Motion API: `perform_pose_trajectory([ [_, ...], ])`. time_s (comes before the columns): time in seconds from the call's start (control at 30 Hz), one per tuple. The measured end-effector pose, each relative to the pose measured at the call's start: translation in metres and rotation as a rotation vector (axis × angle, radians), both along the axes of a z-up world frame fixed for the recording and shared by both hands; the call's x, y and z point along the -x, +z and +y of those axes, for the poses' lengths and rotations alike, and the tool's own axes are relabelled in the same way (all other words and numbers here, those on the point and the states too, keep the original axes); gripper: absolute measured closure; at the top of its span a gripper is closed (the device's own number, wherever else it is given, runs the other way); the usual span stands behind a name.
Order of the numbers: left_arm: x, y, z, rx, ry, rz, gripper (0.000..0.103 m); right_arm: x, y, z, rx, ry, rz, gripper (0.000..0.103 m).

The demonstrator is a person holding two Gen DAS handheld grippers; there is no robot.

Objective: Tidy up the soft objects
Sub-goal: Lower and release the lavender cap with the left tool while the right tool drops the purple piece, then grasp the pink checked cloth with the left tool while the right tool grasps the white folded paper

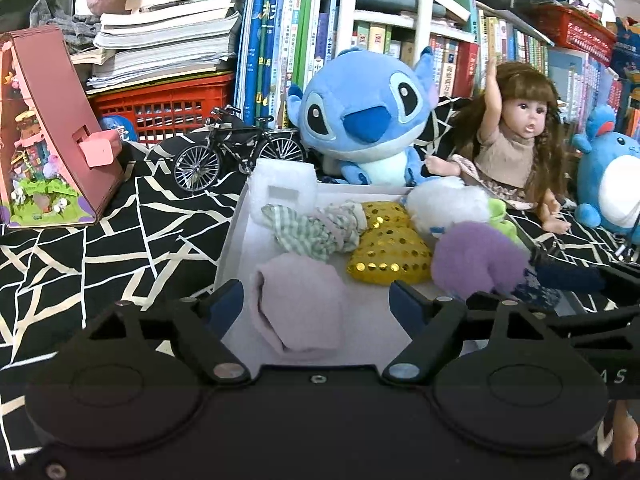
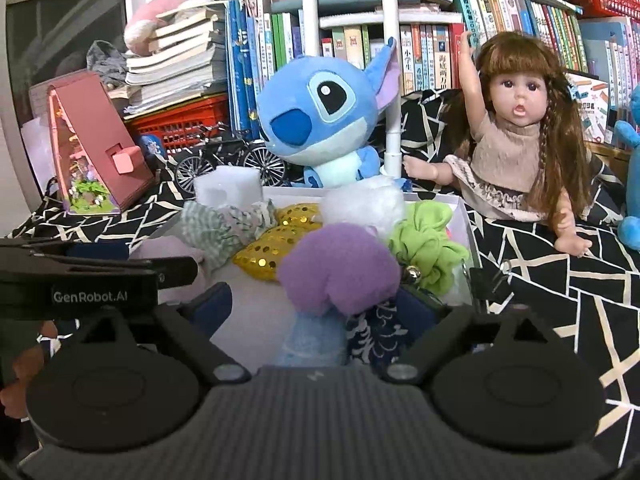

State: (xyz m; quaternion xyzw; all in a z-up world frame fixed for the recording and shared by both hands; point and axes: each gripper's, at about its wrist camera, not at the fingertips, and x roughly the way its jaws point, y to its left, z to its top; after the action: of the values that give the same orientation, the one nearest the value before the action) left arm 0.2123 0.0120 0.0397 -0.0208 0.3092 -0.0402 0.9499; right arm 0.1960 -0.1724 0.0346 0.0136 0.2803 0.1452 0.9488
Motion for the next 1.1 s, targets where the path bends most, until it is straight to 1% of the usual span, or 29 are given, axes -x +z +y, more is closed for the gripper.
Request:
perform_pose_trajectory([
  [0.13,0.013,0.004,-0.001,0.006,-0.016,0.004,0.023,0.011,0.005,-0.002,-0.009,0.012,-0.015,0.008],
  [0.33,0.031,0.006,-0.002,0.015,-0.03,0.01,0.02,0.028,0.01,-0.005,0.007,0.031,-0.039,0.006],
  [0.57,0.048,0.006,-0.003,0.03,-0.042,0.019,0.019,0.047,0.013,-0.007,0.022,0.042,-0.061,0.006],
  [0.77,0.063,0.005,-0.003,0.041,-0.045,0.032,0.019,0.059,0.012,-0.008,0.017,0.055,-0.058,0.006],
  [0.97,0.077,0.001,0.001,0.076,-0.058,0.073,0.018,0.071,0.01,-0.012,0.023,0.053,-0.062,0.006],
  [1.1,0.088,-0.003,0.002,0.082,-0.065,0.088,0.018,0.078,0.006,-0.018,0.032,0.04,-0.058,0.006],
])
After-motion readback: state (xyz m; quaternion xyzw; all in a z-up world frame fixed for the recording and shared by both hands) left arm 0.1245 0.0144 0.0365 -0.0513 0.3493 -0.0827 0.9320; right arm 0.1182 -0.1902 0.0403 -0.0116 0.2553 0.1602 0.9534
